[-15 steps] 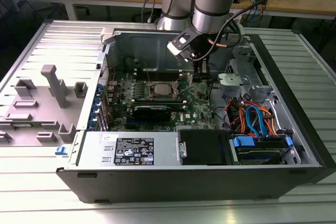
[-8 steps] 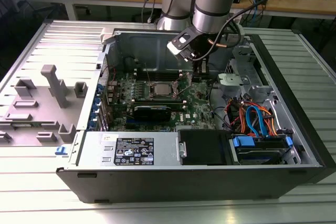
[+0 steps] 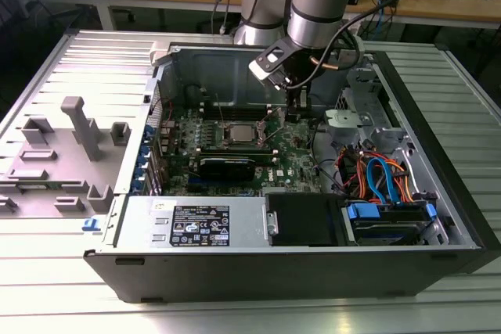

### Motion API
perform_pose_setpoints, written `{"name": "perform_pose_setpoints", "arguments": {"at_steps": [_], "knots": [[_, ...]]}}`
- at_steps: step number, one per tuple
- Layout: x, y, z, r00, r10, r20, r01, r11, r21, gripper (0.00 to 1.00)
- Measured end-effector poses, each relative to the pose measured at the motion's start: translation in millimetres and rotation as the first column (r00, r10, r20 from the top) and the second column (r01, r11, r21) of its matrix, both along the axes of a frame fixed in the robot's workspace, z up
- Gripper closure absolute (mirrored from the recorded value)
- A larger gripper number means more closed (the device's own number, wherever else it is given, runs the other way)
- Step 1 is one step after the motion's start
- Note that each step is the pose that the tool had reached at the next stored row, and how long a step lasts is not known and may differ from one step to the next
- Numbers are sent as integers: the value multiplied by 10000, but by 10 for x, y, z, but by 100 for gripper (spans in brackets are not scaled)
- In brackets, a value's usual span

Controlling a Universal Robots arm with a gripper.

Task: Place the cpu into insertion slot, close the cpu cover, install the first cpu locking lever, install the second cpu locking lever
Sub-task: 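Close the cpu cover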

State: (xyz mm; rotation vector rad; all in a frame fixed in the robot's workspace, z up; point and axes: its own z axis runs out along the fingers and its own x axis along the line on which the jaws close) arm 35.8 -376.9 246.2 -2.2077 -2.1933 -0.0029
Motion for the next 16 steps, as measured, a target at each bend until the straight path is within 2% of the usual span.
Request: {"name": "perform_pose_setpoints", "arguments": {"at_steps": [1, 3, 14, 16], "knots": [[0, 0, 0, 10000, 0, -1, 0, 10000, 1, 89], [0, 0, 1, 10000, 1, -52, -1, 10000, 52, 89], [1, -1, 2, 10000, 1, -78, -1, 10000, 62, 89], [3, -1, 2, 9998, 3, -203, -1, 10000, 62, 89]]}}
